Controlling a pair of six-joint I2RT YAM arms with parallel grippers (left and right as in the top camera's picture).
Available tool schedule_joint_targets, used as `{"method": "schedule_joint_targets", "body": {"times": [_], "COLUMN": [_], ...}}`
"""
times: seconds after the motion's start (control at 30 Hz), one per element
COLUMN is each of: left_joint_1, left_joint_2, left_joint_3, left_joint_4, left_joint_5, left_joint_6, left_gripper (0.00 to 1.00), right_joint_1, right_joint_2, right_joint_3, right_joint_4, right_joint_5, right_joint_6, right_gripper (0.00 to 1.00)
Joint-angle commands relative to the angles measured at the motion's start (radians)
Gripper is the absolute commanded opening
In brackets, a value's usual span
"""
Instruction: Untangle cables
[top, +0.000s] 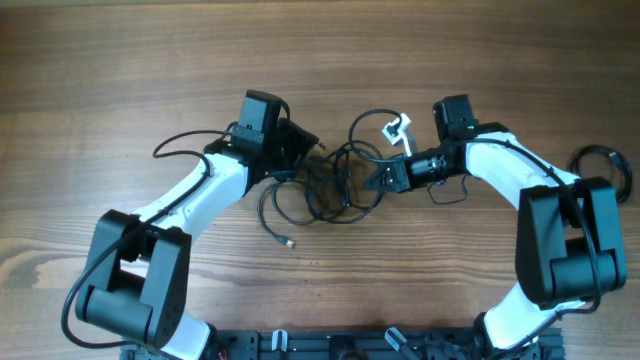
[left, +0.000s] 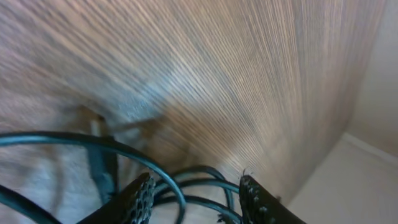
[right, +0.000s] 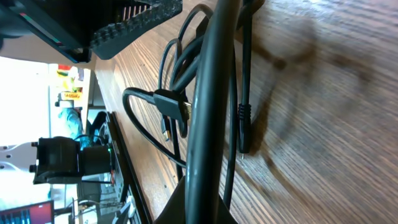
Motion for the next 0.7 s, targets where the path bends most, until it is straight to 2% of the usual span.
{"method": "schedule_joint_targets", "body": {"times": [0.0, 0.07, 0.13, 0.2, 0.33, 0.43, 0.6, 0.67], "left_joint_1": [0.011, 0.011, 0.011, 0.010, 0.005, 0.005, -0.004, -0.004], "left_joint_2": [0.006, 0.006, 0.006, 0.006, 0.012, 0.027, 0.033, 0.034], "left_joint_3": [0.005, 0.005, 0.005, 0.005, 0.005, 0.005, 0.005, 0.004], "left_joint_4": [-0.018, -0.084, -0.108, -0.145, -0.183, -0.150, -0.107, -0.114], "left_joint_5": [0.041, 0.026, 0.028, 0.016, -0.105, -0.134, -0.124, -0.163], "left_joint_6": [-0.081, -0.209, -0.237, -0.240, -0.278, -0.345, -0.345, -0.344], "left_gripper": [0.50, 0.58, 0.56, 0.56, 0.55, 0.56, 0.56, 0.52], "right_joint_1": [0.008, 0.008, 0.008, 0.008, 0.013, 0.040, 0.085, 0.086], "right_joint_2": [-0.006, -0.006, -0.006, -0.006, -0.006, -0.006, -0.006, -0.006], "right_joint_3": [-0.003, -0.003, -0.003, -0.003, -0.003, -0.003, -0.003, -0.003], "right_joint_4": [-0.006, -0.007, -0.008, -0.010, -0.013, -0.013, -0.009, -0.008], "right_joint_5": [-0.005, -0.005, -0.005, -0.005, -0.005, -0.004, 0.051, 0.051], "right_joint_6": [-0.027, -0.028, -0.028, -0.027, -0.028, -0.029, -0.025, -0.024], "right_gripper": [0.05, 0.05, 0.05, 0.05, 0.05, 0.06, 0.06, 0.06]}}
